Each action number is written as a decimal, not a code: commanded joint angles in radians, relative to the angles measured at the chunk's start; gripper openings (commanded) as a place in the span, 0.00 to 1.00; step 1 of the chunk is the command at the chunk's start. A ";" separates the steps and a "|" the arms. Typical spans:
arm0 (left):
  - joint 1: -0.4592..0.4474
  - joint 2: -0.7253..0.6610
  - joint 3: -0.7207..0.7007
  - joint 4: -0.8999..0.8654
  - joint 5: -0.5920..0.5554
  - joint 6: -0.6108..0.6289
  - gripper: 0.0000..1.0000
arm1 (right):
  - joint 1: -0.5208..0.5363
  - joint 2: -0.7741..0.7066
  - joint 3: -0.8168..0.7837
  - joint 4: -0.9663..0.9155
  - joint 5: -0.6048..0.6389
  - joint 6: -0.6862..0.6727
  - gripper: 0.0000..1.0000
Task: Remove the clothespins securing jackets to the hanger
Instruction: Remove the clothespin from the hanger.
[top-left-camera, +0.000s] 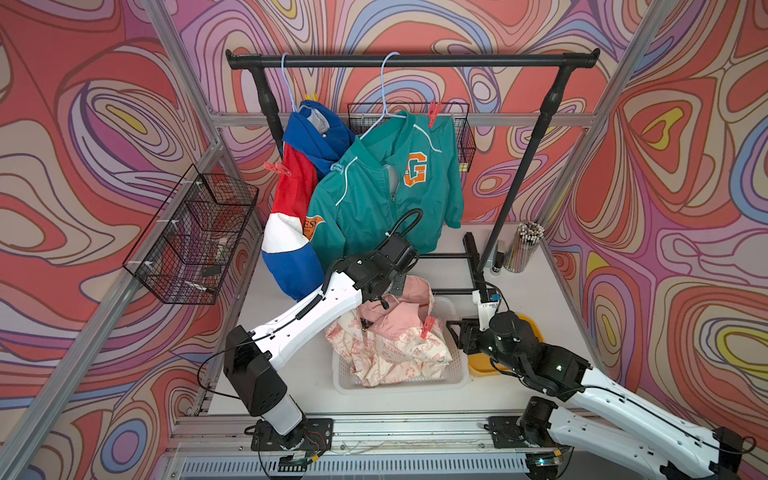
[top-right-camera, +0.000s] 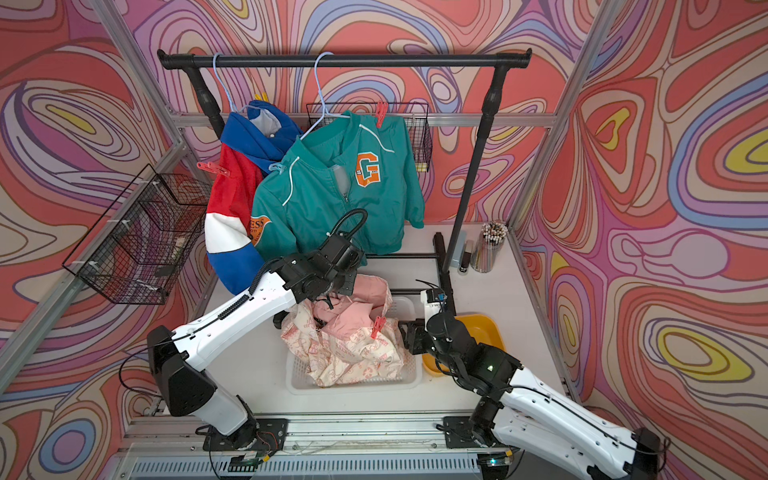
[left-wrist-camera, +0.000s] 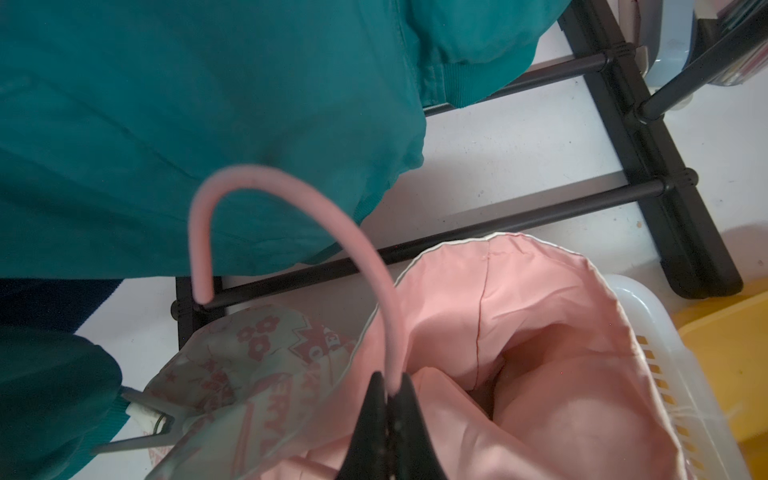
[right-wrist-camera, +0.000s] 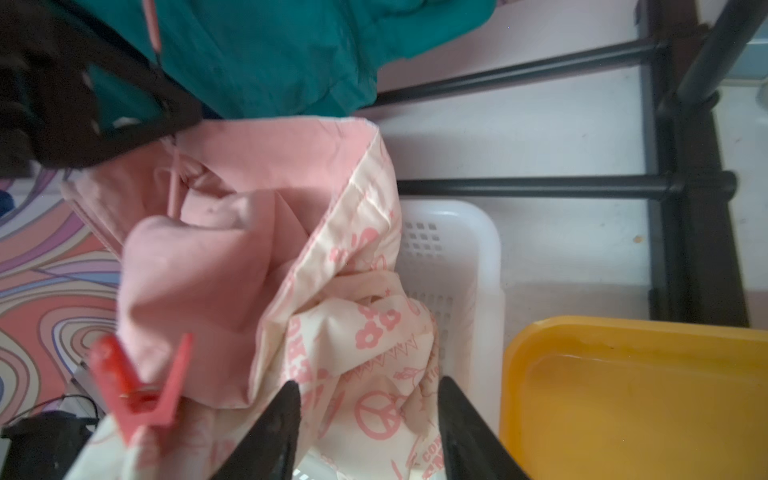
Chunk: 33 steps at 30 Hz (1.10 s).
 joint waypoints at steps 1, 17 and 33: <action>0.001 0.008 -0.021 0.045 0.016 -0.022 0.00 | -0.007 -0.015 0.077 -0.165 0.036 0.002 0.69; 0.002 0.011 -0.047 0.086 0.046 -0.030 0.00 | -0.022 0.175 0.109 0.077 -0.280 0.123 0.86; 0.001 0.013 -0.062 0.107 0.073 -0.026 0.00 | -0.025 0.229 0.112 0.117 -0.277 0.122 0.51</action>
